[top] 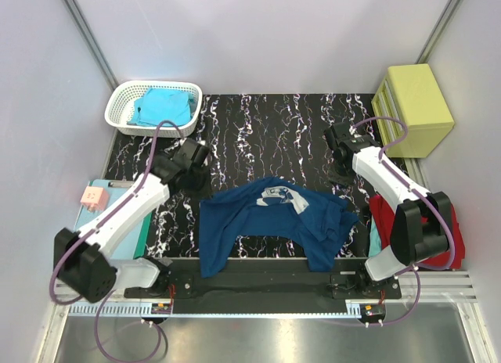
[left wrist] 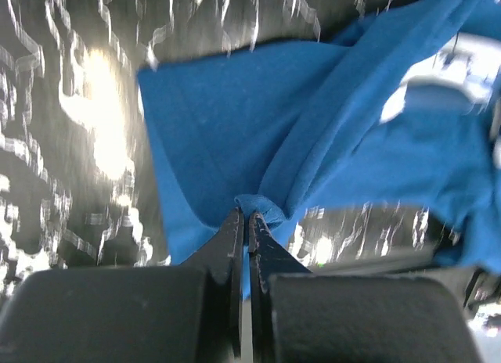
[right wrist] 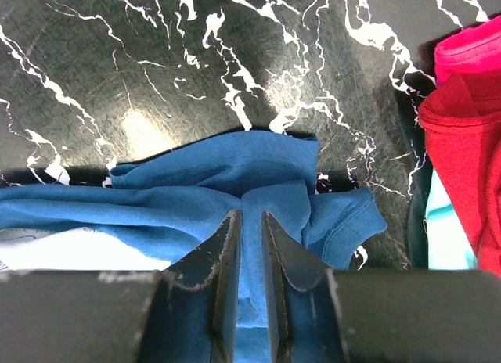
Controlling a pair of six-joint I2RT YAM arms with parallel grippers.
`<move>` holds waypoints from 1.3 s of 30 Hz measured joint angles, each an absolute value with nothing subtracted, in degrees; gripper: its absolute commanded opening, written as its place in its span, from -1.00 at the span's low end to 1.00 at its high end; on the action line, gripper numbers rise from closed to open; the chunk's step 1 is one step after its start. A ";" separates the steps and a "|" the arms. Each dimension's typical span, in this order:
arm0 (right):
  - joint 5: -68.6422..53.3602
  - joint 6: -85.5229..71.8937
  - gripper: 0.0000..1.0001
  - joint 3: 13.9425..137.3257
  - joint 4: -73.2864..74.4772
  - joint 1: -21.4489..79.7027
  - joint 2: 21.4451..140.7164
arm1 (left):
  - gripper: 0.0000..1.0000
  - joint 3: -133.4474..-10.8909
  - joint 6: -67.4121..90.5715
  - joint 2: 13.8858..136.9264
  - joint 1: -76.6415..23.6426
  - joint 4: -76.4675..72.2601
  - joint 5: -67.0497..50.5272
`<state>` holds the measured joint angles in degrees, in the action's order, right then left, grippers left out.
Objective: Fold and stack the t-shirts
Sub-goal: Flatten out the tshirt
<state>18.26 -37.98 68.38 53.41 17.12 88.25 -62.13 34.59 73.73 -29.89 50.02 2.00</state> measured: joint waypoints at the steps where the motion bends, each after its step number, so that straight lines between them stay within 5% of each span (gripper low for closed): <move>1: 18.15 -37.98 -0.53 68.18 53.25 17.12 88.25 | -1.00 -61.47 34.98 72.18 -30.57 51.42 2.09; 9: 16.80 -37.98 -0.55 67.24 52.21 17.12 88.25 | -1.00 -55.48 38.41 63.81 -38.26 58.28 1.91; 25: 15.70 -37.78 -0.56 65.65 52.12 18.61 88.25 | -1.00 -37.21 42.30 67.88 -47.16 57.47 -4.49; 39: 10.33 -39.70 -0.50 58.61 51.77 20.84 85.23 | -1.00 -36.95 42.33 70.11 -47.64 55.79 -5.85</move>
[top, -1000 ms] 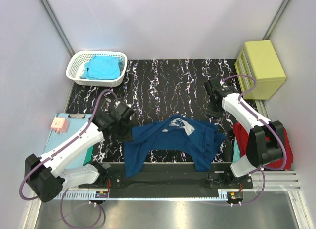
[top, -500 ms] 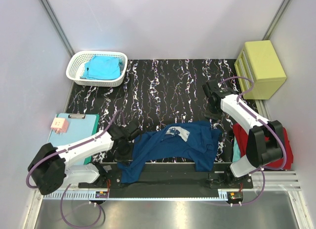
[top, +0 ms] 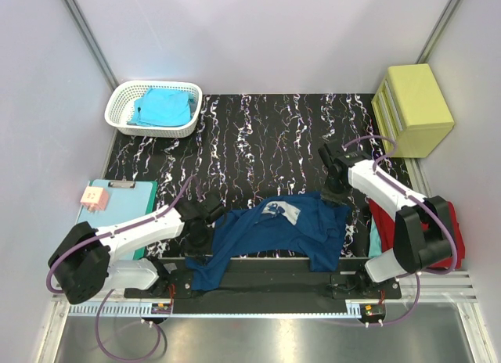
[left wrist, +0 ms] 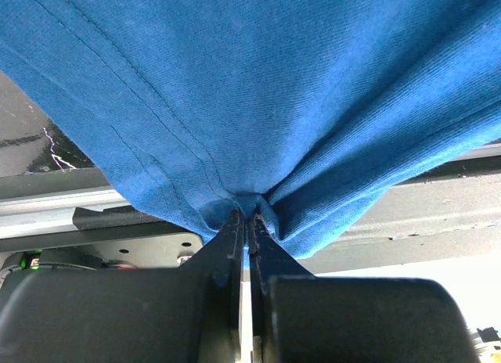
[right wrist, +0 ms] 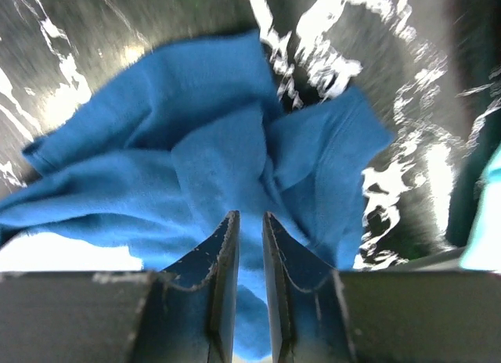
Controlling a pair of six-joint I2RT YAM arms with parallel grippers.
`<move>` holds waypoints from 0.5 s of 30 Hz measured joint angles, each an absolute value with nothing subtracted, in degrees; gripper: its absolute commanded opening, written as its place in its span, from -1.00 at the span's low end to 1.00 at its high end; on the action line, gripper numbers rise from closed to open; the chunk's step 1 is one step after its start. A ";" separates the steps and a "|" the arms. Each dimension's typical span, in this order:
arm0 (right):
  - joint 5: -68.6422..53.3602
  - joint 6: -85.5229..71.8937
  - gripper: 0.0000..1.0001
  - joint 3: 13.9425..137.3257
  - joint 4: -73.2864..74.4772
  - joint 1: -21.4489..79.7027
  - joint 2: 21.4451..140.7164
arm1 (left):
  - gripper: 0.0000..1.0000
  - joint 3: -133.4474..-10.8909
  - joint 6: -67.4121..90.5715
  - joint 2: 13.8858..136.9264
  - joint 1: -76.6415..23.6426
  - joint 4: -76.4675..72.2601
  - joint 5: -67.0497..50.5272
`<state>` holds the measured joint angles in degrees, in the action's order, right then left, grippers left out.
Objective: Fold and stack the t-shirts
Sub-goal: Flatten out the tshirt
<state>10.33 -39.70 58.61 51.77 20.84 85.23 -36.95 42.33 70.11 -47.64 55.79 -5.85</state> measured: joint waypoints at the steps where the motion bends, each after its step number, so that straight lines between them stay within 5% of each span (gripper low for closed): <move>1: 9.52 -40.12 -0.50 58.02 51.51 20.86 85.25 | -1.00 -36.95 42.33 70.11 -47.64 55.79 -5.85; 4: 7.60 -41.32 -0.46 56.38 50.65 21.02 85.27 | -1.00 -36.95 42.33 70.11 -47.64 55.79 -5.85; 11: 9.85 -42.33 0.03 56.99 51.07 21.12 85.32 | -1.00 -36.95 42.33 70.11 -47.64 55.79 -5.85; 15: 13.96 -41.98 0.05 60.38 51.92 21.19 85.60 | -1.00 -36.95 42.33 70.11 -47.64 55.81 -5.85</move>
<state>13.96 -41.98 60.38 51.92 21.19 85.60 -36.95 42.33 70.11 -47.64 55.81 -5.85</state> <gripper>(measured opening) 0.521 0.017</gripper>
